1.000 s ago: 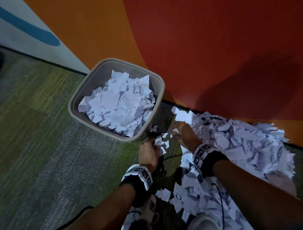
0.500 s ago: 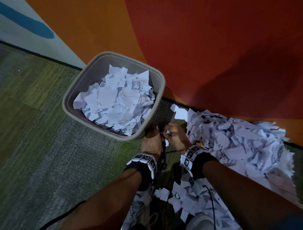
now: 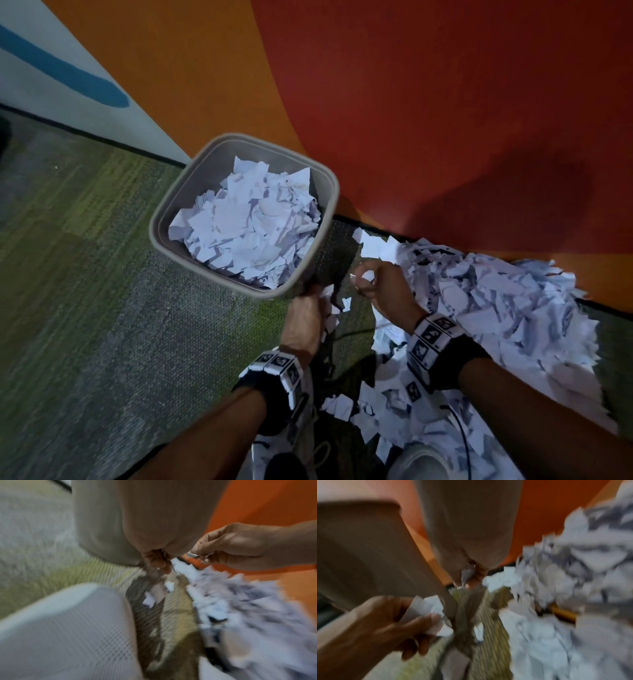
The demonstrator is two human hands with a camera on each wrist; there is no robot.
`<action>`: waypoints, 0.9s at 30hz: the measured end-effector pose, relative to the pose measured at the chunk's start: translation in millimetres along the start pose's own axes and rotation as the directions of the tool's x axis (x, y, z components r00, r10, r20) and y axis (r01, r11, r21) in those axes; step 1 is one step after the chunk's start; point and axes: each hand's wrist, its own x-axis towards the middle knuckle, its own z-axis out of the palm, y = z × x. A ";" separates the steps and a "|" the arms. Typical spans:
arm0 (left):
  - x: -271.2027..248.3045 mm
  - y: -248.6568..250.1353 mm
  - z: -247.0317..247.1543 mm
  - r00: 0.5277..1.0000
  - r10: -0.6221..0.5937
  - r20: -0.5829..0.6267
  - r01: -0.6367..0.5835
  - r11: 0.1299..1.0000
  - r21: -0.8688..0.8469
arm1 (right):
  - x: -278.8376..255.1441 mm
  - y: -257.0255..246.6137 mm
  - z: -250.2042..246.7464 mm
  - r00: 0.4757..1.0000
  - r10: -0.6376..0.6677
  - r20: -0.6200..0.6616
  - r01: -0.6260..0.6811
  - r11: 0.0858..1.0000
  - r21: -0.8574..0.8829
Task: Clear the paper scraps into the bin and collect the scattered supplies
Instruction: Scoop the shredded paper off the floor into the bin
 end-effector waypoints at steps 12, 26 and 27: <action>-86.1 119.0 -117.9 0.906 0.423 -0.007 -0.418 0.893 -0.166 | -86.1 -131.0 -83.3 0.953 -0.304 -0.021 0.302 0.951 -0.072; -30.8 107.0 -248.1 0.928 0.270 -0.257 -0.255 0.963 0.091 | -47.0 -256.0 -38.0 0.931 -0.361 0.054 0.365 0.919 -0.150; -27.1 105.6 -252.1 0.940 0.258 -0.222 -0.242 0.965 0.100 | -45.7 -261.6 -36.8 0.929 -0.356 0.101 0.367 0.920 -0.135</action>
